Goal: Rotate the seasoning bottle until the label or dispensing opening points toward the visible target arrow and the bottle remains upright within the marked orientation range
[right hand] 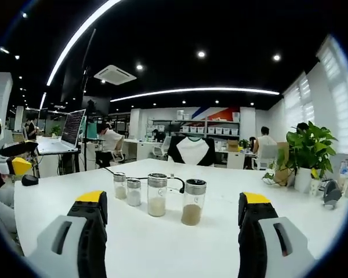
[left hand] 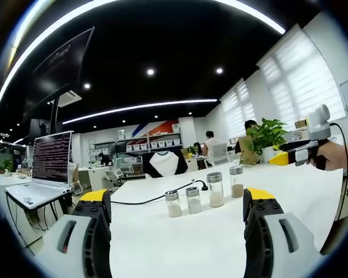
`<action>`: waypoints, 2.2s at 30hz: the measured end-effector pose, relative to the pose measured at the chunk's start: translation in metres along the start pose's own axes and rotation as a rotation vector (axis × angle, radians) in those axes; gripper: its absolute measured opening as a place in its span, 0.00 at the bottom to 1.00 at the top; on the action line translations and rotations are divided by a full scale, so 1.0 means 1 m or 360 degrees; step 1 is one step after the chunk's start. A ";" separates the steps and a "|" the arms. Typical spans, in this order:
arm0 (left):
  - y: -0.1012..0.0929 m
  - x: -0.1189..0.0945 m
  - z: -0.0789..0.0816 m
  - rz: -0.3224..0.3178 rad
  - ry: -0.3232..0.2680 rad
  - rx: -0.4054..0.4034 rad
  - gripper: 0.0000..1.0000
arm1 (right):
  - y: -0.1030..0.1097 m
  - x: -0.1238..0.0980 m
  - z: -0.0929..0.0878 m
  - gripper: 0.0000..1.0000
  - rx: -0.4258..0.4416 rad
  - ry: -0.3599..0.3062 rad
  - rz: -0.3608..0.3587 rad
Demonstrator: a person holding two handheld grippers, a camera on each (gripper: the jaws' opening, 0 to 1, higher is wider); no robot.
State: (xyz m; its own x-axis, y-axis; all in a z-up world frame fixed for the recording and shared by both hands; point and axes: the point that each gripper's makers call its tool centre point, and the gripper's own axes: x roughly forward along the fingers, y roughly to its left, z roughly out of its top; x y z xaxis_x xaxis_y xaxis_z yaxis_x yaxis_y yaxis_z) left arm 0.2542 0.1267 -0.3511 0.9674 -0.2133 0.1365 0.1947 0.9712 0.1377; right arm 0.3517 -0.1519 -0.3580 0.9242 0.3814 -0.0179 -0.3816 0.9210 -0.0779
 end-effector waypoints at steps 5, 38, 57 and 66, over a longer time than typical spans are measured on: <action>-0.002 0.001 -0.002 -0.0009 0.0006 -0.0003 1.00 | 0.003 0.016 0.007 0.95 0.0016 -0.0014 0.0035; -0.008 0.000 -0.002 -0.0044 0.0016 -0.0067 1.00 | 0.046 0.132 -0.013 0.82 0.0020 0.0064 0.0194; -0.006 0.004 -0.004 -0.0039 0.0023 -0.0050 1.00 | 0.040 0.164 -0.056 0.64 0.0086 0.0169 0.0122; -0.006 0.004 -0.008 -0.0035 0.0038 -0.0039 1.00 | 0.038 0.195 -0.063 0.61 -0.0015 0.0215 0.0160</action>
State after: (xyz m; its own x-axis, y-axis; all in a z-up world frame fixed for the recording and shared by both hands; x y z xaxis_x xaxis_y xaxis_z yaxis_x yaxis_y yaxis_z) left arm 0.2582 0.1209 -0.3589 0.9663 -0.2323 0.1104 0.2196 0.9686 0.1165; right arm 0.5183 -0.0473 -0.4275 0.8750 0.4571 -0.1596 -0.4728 0.8777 -0.0781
